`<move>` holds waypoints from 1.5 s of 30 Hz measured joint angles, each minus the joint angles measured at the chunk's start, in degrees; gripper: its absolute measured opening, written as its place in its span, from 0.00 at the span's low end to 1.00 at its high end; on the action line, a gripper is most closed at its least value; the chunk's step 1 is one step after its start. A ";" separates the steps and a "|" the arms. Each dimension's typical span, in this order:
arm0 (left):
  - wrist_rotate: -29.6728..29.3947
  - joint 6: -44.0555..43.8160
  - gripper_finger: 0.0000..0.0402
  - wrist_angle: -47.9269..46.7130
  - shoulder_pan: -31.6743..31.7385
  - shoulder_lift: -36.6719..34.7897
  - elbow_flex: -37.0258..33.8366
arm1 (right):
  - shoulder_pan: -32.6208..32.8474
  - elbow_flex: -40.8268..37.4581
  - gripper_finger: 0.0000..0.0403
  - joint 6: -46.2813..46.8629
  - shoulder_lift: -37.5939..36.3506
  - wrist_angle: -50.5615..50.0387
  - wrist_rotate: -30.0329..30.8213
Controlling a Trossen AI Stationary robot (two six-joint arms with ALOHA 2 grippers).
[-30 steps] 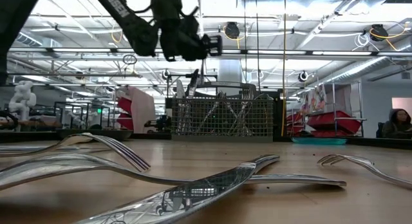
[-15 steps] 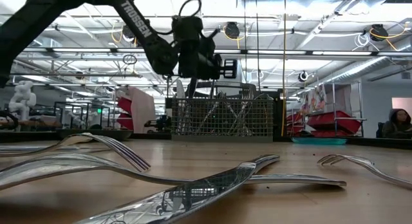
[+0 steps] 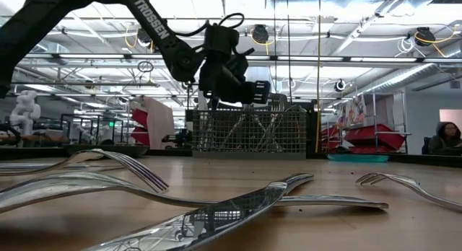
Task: Sort silverware
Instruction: Put the spoon into the silverware organizer
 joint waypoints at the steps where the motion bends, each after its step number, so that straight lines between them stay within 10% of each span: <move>1: 0.00 -0.01 0.30 -0.05 0.02 -0.04 0.00 | 0.00 0.00 0.47 0.08 -0.02 0.00 0.01; 13: 2.34 2.88 0.43 -14.37 -1.68 -18.17 0.02 | -0.02 0.00 0.47 0.93 -0.20 -0.04 -1.29; 22: 3.12 -14.46 0.43 -65.10 -7.82 -49.62 0.06 | 0.00 0.00 0.47 1.17 -0.17 -0.11 -1.73; 27: 13.72 -29.46 0.43 -93.97 -8.92 -59.73 -1.60 | 0.00 0.00 0.47 1.14 -0.17 -0.17 -1.70; 36: 15.84 -76.78 0.43 -105.73 -10.16 -60.42 -14.45 | 0.00 0.00 0.47 1.34 0.13 1.23 -1.68; 45: 26.30 -93.91 0.43 -101.32 -10.21 -53.32 -28.15 | 0.00 -0.02 0.47 1.04 0.11 0.93 -1.68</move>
